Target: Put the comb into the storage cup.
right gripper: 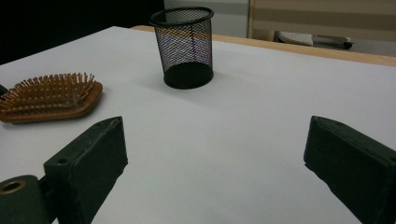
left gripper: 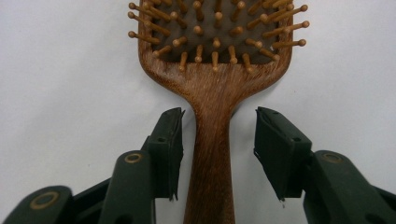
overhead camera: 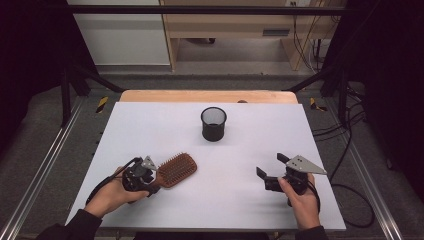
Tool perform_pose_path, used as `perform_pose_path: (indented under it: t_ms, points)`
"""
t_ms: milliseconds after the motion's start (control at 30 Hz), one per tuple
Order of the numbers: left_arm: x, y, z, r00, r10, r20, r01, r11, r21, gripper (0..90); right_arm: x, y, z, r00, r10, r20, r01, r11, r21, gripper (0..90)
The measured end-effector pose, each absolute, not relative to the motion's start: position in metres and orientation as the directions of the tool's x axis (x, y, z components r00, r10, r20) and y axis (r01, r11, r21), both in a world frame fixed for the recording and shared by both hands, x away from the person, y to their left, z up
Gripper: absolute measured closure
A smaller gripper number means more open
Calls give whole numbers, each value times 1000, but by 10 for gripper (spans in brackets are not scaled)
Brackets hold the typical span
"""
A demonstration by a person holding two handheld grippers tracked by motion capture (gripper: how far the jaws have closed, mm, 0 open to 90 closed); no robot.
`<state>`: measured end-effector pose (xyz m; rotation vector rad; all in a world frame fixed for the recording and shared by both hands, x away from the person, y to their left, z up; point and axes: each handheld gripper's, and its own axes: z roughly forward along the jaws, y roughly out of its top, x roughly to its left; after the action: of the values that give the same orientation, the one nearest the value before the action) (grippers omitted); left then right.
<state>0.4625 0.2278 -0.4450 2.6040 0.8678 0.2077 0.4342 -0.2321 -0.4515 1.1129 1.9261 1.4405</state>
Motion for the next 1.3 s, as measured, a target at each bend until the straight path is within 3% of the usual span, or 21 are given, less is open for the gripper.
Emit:
perform_pose_path:
  t_ms: [467, 1300]
  points:
    - [467, 230, -446, 801, 599, -3, 556, -741, 377, 603, 434, -232, -452, -550, 830, 93, 319, 106, 942, 61]
    - [465, 219, -448, 811, 583, 46, 535, -773, 341, 723, 434, -232, -452, -553, 828, 93, 321, 109, 941, 60]
